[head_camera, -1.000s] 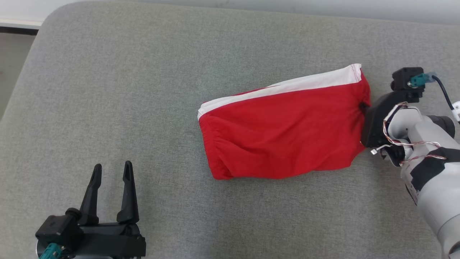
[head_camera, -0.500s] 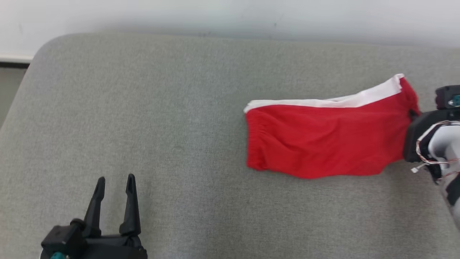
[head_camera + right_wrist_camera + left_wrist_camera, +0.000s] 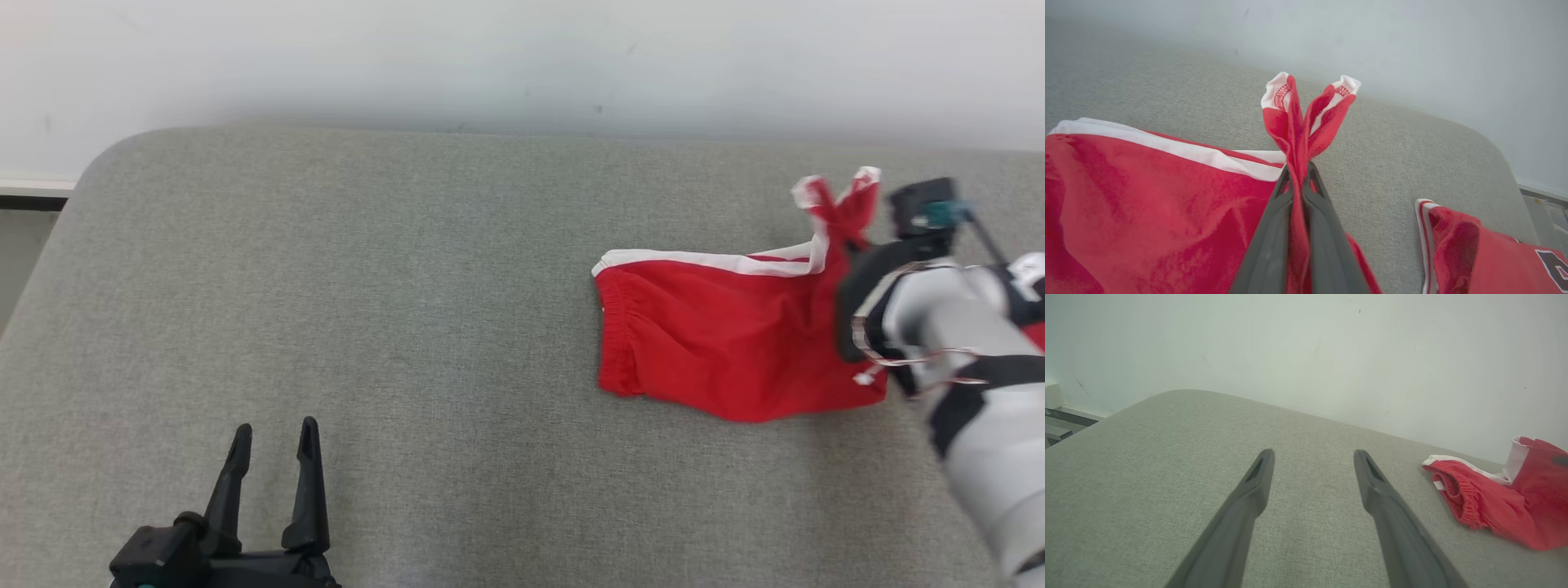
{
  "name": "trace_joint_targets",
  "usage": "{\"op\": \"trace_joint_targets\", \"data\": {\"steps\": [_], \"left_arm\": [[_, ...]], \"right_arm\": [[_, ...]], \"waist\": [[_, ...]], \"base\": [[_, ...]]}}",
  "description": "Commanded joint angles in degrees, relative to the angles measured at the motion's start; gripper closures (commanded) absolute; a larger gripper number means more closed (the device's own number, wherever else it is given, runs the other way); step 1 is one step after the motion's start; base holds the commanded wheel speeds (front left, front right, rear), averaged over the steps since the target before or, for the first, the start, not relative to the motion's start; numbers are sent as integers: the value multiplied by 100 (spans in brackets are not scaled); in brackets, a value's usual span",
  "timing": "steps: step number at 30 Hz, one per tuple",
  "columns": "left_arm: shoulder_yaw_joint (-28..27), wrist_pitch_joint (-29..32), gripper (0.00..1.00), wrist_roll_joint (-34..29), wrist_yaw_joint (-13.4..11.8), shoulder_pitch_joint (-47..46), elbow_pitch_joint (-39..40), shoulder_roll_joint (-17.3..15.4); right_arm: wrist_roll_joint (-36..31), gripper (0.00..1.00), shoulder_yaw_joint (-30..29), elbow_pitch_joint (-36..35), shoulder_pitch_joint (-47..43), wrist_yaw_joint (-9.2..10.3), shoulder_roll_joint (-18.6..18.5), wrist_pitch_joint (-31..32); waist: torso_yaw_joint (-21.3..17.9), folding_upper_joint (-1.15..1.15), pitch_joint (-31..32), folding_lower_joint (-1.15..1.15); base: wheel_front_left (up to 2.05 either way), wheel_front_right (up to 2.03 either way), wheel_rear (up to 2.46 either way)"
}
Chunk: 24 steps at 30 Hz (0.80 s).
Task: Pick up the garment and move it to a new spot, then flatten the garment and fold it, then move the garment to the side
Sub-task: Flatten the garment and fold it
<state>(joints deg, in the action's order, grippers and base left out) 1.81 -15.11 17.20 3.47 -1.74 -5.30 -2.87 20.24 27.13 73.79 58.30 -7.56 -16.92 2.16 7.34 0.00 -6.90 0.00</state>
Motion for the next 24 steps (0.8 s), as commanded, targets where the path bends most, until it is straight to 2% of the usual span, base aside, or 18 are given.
{"op": "trace_joint_targets", "data": {"steps": [1, 3, 4, 11, 22, 23, 24], "left_arm": [[21, -2, 0, 25, -24, 84, -10, -4], [40, -2, 0, 44, -28, 96, -9, -5], [40, -2, 0, 44, -28, 96, -9, -5], [101, -2, 0, 76, -41, 110, -27, -4], [157, -2, 0, 120, -84, 115, 8, -4], [166, -2, 0, 125, -86, 107, 8, -4], [176, -2, 0, 124, -92, 100, 6, -4]], "right_arm": [[-46, 100, 38, -33, 27, 19, 182, 42], [-36, 100, 76, -74, -1, 19, 460, 128], [-36, 100, 76, -74, -1, 19, 460, 128], [51, 100, 296, -316, -176, 19, 1113, 381], [370, 100, 659, -701, -549, 19, 1370, 841], [390, 53, 681, -742, -564, 19, 1378, 857], [467, 0, 670, -791, -582, 19, 1385, 846]], "waist": [[41, 0, 17, 0], [80, 0, 27, 0], [80, 0, 27, 0], [242, 0, 58, 0], [346, 0, 84, 0], [350, 0, 81, 0], [354, 0, 79, 0]], "base": [[0, 0, 0], [0, 0, 0], [0, 0, 0], [0, 0, 0], [0, 0, 0], [0, 0, 0], [0, 0, 0]]}}
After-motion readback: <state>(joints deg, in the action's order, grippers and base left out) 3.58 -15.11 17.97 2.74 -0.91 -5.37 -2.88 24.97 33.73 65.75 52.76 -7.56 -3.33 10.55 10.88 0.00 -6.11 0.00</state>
